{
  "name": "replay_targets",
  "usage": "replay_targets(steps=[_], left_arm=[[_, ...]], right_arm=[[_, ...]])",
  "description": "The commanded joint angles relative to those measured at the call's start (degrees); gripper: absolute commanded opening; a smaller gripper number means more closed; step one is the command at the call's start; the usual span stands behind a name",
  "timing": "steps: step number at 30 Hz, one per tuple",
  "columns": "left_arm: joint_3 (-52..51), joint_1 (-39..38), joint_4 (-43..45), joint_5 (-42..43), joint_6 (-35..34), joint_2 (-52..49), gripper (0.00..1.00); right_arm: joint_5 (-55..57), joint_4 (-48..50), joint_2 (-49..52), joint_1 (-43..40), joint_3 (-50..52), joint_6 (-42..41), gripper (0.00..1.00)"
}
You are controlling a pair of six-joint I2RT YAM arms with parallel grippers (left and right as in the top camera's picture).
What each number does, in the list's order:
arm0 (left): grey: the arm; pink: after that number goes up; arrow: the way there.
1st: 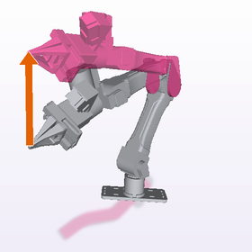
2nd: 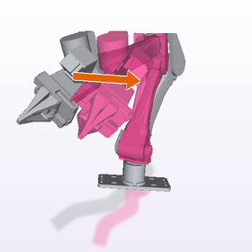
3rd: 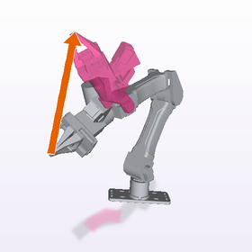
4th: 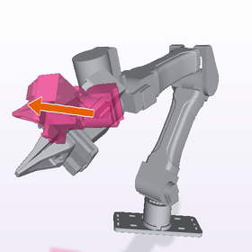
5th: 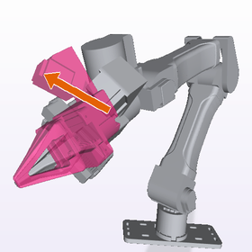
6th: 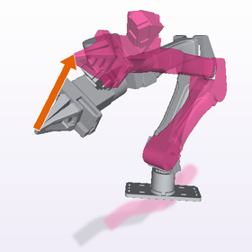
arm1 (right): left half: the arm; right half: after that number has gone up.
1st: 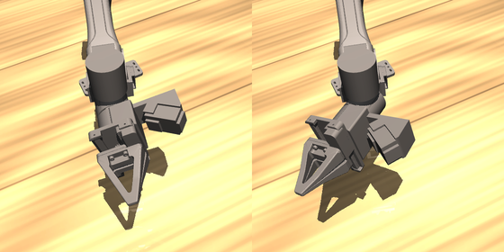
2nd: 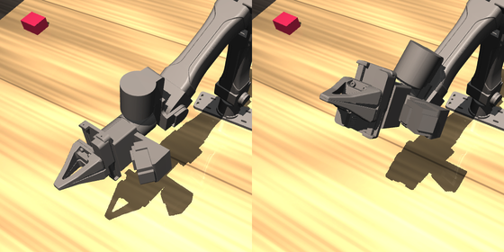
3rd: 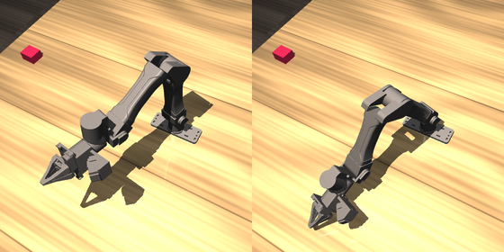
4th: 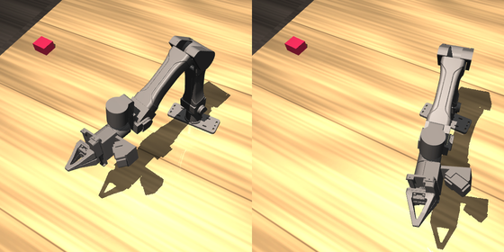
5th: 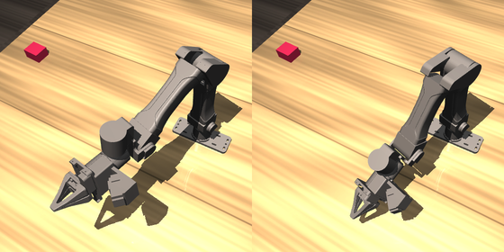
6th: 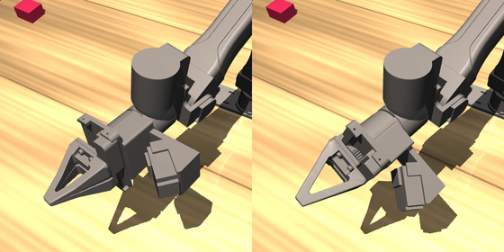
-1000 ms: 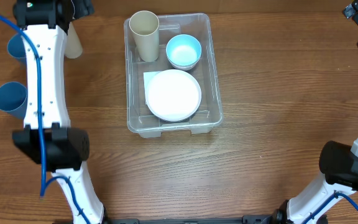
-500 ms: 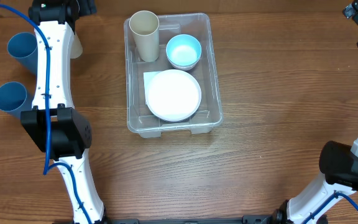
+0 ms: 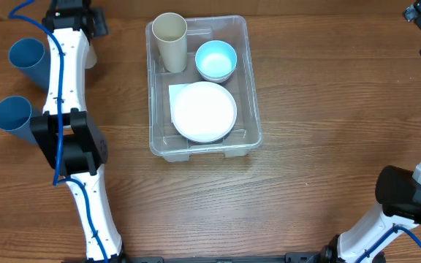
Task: Pack container
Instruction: 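Move the left gripper to the other beige cup and grasp it, then carry the beige cup over the bin, stack it into the first, release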
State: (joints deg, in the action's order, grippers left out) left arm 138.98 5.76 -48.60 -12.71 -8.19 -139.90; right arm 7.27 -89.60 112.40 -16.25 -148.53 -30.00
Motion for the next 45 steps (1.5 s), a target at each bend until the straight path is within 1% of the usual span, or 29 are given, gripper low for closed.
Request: replay_targets(steps=[1,2,6,7,10,13,15,20,24,26,28,31,35,45], left_arm=[[-0.1,0.2,-1.2,-0.8,0.5,-1.6,0.38],[-0.1,0.2,-1.3,-0.8,0.5,-1.6,0.31],[-0.1,0.2,-1.6,-0.8,0.5,-1.6,0.07],[-0.1,0.2,-1.9,-0.8,0.5,-1.6,0.04],[-0.1,-0.1,-3.9,-0.1,-0.8,-1.0,0.04],[0.0,-0.8,-6.5,2.9,-0.8,1.5,0.04],[0.0,-1.4,-8.2,4.5,-0.9,4.9,0.04],[0.0,-3.8,-9.4,7.6,-0.8,15.8,0.04],[0.0,-7.6,-9.2,8.3,-0.3,25.3,0.04],[0.0,-10.9,-8.6,8.3,1.3,30.0,0.04],[0.0,-14.7,-9.0,8.3,3.2,32.5,0.04],[-0.1,-20.3,-10.9,8.2,5.5,33.0,0.04],[-0.1,-24.2,-12.8,7.8,5.5,31.4,0.04],[-0.1,-24.9,-13.4,7.7,5.4,24.9,0.04]], right_arm=[[0.2,0.1,-0.1,0.0,-0.3,-0.2,1.00],[0.2,0.1,-0.1,0.0,-0.3,-0.2,1.00],[0.2,0.1,-0.1,0.0,-0.3,-0.2,1.00],[0.2,0.1,-0.1,0.0,-0.3,-0.2,1.00],[0.2,0.1,-0.1,0.0,-0.3,-0.2,1.00],[0.2,0.1,-0.1,0.0,-0.3,-0.2,1.00],[0.2,0.1,-0.1,0.0,-0.3,-0.2,1.00],[0.2,0.1,-0.1,0.0,-0.3,-0.2,1.00],[0.2,0.1,-0.1,0.0,-0.3,-0.2,1.00],[0.2,0.1,-0.1,0.0,-0.3,-0.2,1.00],[0.2,0.1,-0.1,0.0,-0.3,-0.2,1.00],[0.2,0.1,-0.1,0.0,-0.3,-0.2,1.00],[0.2,0.1,-0.1,0.0,-0.3,-0.2,1.00],[0.2,0.1,-0.1,0.0,-0.3,-0.2,1.00]])
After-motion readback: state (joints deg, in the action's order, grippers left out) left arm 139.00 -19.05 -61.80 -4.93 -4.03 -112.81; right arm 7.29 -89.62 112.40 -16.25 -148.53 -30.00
